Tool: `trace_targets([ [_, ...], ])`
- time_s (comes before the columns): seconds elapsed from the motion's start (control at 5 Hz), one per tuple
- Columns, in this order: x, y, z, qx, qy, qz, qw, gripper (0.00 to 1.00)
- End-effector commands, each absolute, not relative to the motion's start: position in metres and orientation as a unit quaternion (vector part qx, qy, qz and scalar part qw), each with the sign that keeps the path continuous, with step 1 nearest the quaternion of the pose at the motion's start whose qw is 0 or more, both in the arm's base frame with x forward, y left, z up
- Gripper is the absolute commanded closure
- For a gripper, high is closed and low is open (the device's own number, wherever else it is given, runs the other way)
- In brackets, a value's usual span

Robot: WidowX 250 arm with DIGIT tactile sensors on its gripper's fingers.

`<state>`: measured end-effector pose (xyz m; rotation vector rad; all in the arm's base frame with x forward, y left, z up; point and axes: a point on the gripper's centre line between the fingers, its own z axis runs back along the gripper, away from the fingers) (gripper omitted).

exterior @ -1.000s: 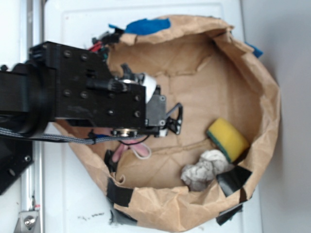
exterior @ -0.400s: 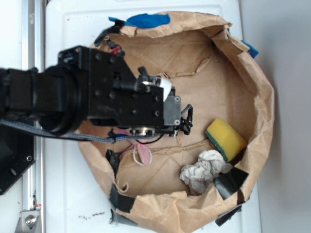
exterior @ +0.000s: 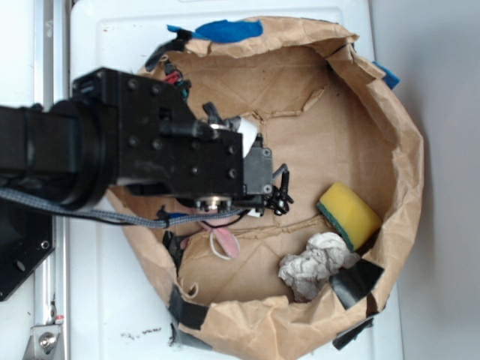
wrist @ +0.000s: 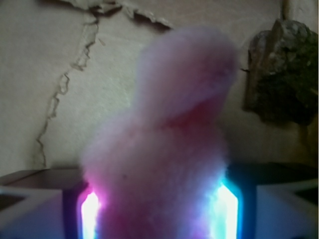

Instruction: Grab the pink bunny.

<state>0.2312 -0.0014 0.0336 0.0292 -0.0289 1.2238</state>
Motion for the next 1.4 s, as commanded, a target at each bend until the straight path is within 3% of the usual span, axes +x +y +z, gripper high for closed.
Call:
trace_targets([
  [0.0,0.258,0.016,0.089,0.002,-0.072,0.477,0.876,1.00],
  [0.2,0.263,0.019,0.121,0.009,-0.079,0.387,0.919,1.00],
  [0.4,0.257,0.016,0.151,0.043,-0.110,0.355,0.927,1.00],
  [0.8,0.245,-0.005,0.201,-0.009,-0.102,0.269,0.958,1.00],
  [1.2,0.238,-0.024,0.209,-0.009,-0.127,0.218,0.968,1.00],
])
